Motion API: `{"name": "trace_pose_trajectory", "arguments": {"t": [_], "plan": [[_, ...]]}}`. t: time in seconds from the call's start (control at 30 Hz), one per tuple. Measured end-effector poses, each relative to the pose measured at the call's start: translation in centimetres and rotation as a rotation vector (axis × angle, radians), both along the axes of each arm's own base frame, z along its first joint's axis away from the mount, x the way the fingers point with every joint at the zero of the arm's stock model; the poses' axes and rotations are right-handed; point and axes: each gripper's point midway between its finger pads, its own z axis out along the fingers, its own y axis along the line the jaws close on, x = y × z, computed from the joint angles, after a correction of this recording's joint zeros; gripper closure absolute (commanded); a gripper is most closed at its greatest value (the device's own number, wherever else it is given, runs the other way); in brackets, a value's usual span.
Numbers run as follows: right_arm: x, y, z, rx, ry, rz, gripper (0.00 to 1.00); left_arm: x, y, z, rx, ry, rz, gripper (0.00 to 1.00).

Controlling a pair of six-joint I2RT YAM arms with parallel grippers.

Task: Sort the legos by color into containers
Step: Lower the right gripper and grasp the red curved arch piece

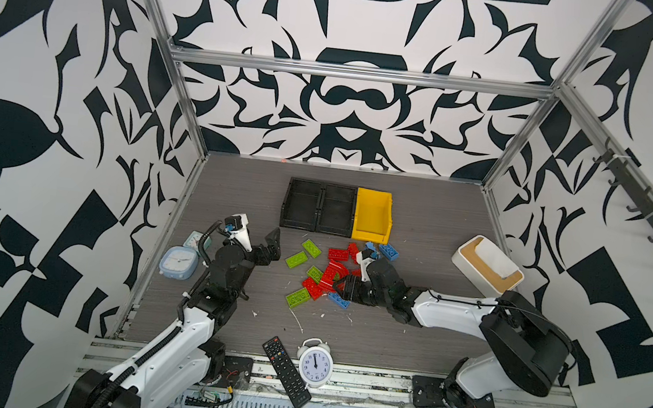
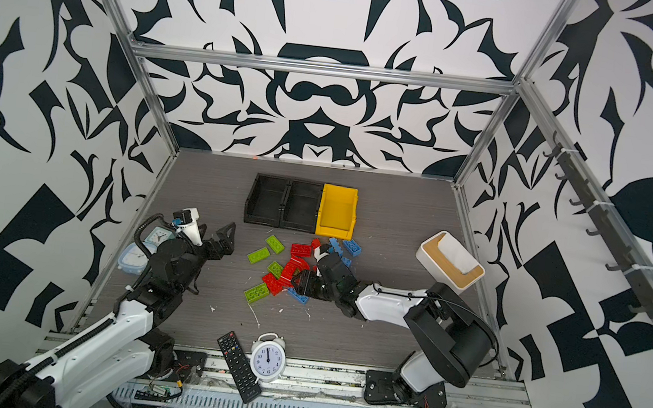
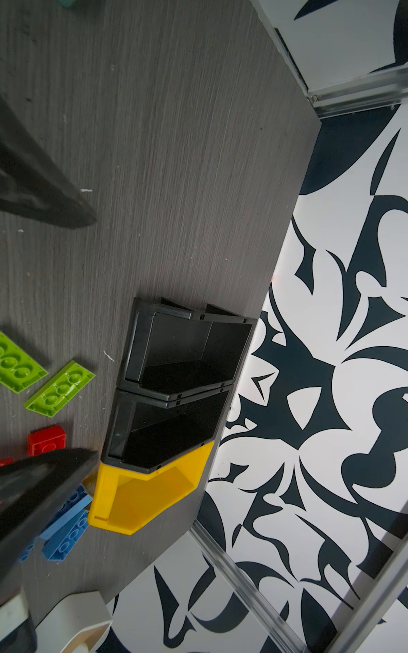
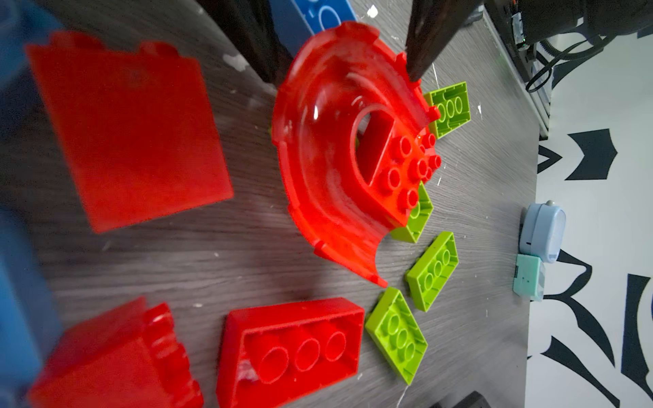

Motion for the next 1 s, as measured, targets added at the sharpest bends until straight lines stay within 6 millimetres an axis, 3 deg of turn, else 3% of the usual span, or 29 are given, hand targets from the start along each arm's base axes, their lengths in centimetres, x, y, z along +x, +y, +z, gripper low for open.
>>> {"name": "trace_pose_trajectory", "arguments": {"t": [0.37, 0.63, 1.0], "plan": [[0.9, 0.5, 0.9, 0.068, -0.051, -0.019, 0.41, 0.0, -0.3, 0.1, -0.006, 0.001, -0.017, 0.00], [1.2, 0.9, -0.2, 0.078, -0.041, -0.022, 0.43, 0.1, -0.9, -1.0, 0.003, 0.049, -0.048, 0.00], [1.7, 1.1, -0.5, 0.121, -0.040, -0.039, 0.54, 0.1, -1.3, -0.8, 0.001, 0.054, -0.066, 0.00]]}}
